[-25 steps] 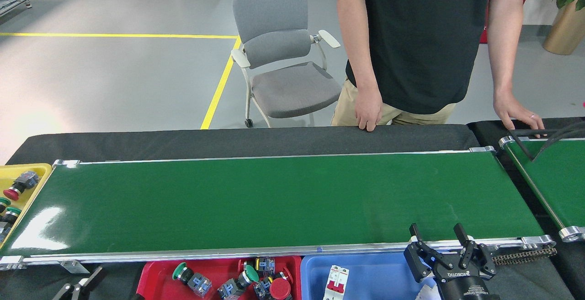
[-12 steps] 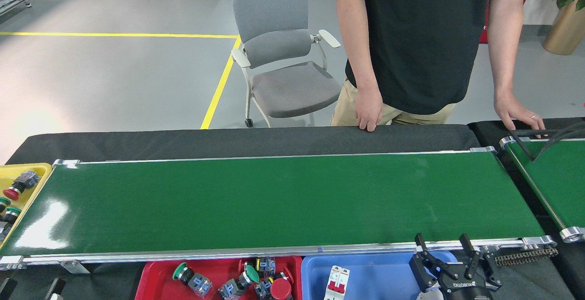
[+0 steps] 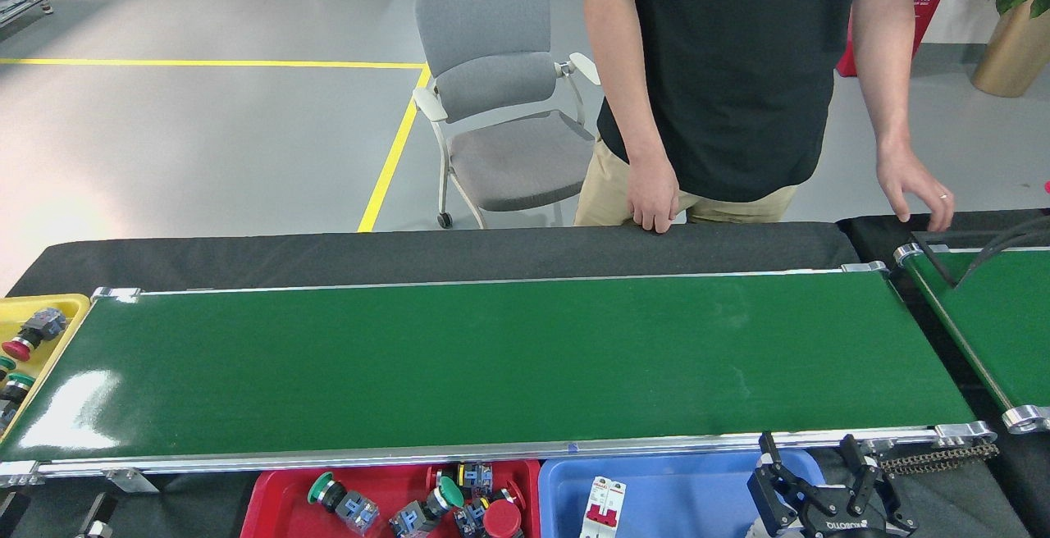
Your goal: Pick switch part from conveyor to tray
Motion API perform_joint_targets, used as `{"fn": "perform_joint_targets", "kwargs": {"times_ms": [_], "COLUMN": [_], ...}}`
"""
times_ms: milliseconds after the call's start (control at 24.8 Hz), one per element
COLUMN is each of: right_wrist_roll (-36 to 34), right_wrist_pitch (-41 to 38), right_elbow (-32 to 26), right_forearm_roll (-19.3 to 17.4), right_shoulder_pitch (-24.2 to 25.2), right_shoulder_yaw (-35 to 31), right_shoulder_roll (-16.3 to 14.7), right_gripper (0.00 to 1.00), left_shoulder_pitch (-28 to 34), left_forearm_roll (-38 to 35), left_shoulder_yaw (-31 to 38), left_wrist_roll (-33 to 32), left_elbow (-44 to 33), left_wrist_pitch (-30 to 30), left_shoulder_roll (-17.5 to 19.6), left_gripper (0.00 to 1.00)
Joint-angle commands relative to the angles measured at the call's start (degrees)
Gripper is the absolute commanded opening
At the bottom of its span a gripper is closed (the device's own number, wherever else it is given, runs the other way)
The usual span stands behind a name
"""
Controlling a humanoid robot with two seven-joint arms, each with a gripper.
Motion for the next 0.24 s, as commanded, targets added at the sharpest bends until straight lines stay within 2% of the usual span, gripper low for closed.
{"fn": "perform_joint_targets", "kwargs": {"times_ms": [0,201], "right_wrist_roll": [-0.4,-0.4], "right_wrist_pitch": [-0.3,-0.3], "right_elbow": [-0.9,-0.9], "right_forearm_roll": [0.1,0.0], "right_shoulder_pitch": [-0.2,-0.1], "right_shoulder_yaw": [-0.5,-1.1], "right_shoulder_roll": [-0.4,-0.4], "right_gripper": [1.0,1.0], "left_shoulder_pitch": [-0.4,-0.5], "left_forearm_roll": [0.1,0.0], "left_shoulder_yaw": [0.1,-0.1], "left_wrist_roll": [0.1,0.0], "left_elbow": [-0.6,-0.6], "left_wrist_pitch": [-0.2,-0.3], "left_shoulder_roll": [0.9,0.9], "left_gripper": [0.99,0.99]}}
